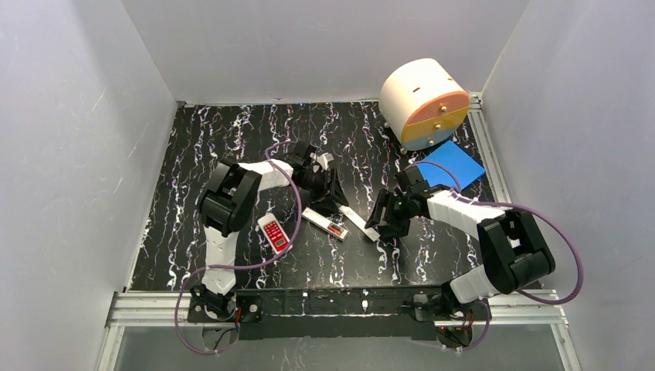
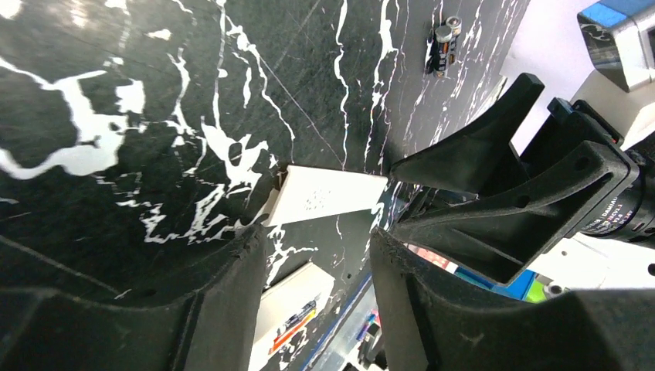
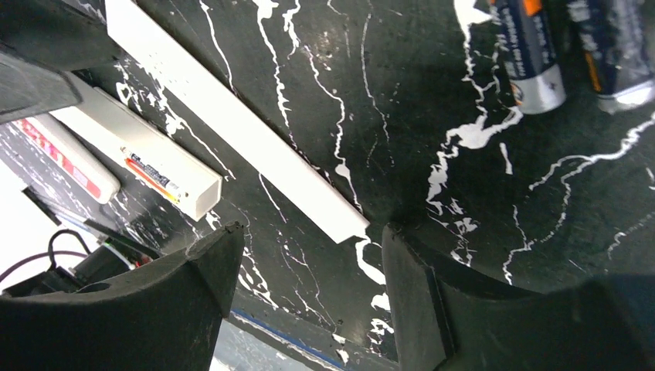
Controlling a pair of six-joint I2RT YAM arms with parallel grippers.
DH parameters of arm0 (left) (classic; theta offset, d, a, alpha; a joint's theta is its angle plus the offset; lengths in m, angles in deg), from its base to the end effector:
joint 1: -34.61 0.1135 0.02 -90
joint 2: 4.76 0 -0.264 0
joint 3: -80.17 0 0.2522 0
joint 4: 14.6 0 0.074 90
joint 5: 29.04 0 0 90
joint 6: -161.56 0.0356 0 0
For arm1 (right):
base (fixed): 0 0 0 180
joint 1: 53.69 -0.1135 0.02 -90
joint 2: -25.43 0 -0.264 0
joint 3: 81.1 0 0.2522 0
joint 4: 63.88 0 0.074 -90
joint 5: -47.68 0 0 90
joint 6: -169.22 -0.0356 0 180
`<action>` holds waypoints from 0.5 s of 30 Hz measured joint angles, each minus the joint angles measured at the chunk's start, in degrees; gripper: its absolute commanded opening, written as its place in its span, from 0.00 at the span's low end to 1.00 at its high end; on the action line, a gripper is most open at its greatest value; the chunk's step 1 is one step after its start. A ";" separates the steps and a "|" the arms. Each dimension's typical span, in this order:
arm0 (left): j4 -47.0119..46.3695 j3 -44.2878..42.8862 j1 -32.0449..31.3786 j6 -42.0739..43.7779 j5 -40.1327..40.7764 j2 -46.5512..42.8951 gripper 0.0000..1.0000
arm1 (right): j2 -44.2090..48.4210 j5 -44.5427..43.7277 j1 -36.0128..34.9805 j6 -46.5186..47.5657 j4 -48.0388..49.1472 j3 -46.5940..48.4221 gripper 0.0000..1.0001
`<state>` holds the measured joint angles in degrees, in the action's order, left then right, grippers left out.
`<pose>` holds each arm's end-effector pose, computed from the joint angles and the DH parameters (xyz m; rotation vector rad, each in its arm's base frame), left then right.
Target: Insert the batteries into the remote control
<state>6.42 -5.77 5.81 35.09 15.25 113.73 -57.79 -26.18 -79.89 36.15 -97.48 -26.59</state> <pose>0.3533 -0.2233 0.1303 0.1914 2.6949 -1.4248 0.2292 0.1238 0.1587 0.3154 2.7972 0.7222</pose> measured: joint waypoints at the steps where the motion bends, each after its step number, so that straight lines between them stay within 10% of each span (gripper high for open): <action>1: 0.02 -0.02 -0.26 -0.13 -0.11 0.09 0.50 | -0.42 0.57 0.15 0.17 0.17 0.20 0.73; 15: 6.10 -4.76 -2.03 6.34 6.69 0.20 0.58 | -0.74 -1.46 1.07 4.92 -3.41 1.92 0.73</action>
<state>12.52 -10.54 3.78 41.43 21.94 113.93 -58.53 -27.64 -78.82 41.07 -100.89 -24.66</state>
